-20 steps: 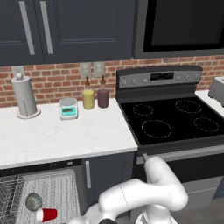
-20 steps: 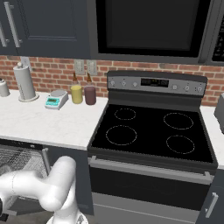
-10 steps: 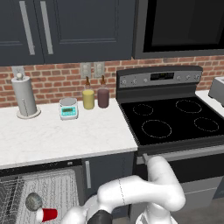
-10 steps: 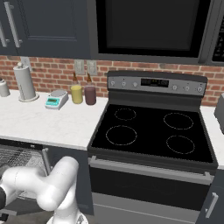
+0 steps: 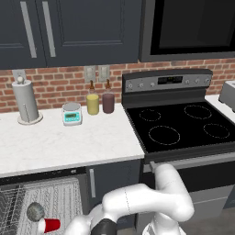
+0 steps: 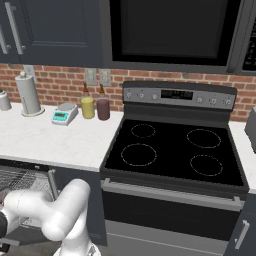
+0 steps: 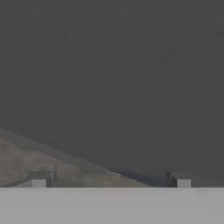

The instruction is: Pick up the cup and bowl from the counter, place them in the dishwasher, and close the dishwasher door.

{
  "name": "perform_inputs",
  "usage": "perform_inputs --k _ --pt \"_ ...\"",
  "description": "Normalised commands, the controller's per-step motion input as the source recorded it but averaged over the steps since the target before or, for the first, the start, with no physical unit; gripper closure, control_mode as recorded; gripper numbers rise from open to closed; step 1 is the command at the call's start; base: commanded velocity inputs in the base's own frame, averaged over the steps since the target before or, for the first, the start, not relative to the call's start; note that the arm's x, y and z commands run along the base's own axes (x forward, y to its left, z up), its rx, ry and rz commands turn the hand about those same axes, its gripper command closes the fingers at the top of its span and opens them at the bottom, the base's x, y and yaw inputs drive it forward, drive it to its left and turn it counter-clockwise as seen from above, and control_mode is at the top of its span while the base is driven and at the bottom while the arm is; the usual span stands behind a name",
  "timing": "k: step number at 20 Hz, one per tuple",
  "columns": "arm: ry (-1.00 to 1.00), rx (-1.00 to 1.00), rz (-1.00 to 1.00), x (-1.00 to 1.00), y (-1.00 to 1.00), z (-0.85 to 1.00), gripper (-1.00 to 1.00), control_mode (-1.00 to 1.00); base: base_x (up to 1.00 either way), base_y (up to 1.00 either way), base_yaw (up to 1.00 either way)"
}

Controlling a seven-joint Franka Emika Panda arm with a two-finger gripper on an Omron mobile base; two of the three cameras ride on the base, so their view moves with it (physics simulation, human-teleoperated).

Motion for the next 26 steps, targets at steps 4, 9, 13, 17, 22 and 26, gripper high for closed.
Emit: perform_inputs --k 4,9,13,17,22,26 --pt "-0.64 -0.13 -0.25 0.85 0.0 -0.15 -1.0 -1.0 0.0 0.0 0.0" --pt "-0.67 -0.09 -0.43 0.96 0.02 -0.05 -1.0 -1.0 0.0 0.0 0.0" --pt "-0.65 -0.14 -0.52 0.85 0.13 0.0 -1.0 -1.0 0.0 0.0 0.0" --pt "-0.67 -0.06 -0.48 0.93 0.12 0.0 -1.0 -1.0 0.0 0.0 0.0" --pt "-0.62 0.0 -0.39 0.74 0.11 0.0 -1.0 -1.0 0.0 0.0 0.0" --pt "-0.47 0.0 -0.18 0.32 0.02 0.0 -1.0 -1.0 0.0 0.0 0.0"
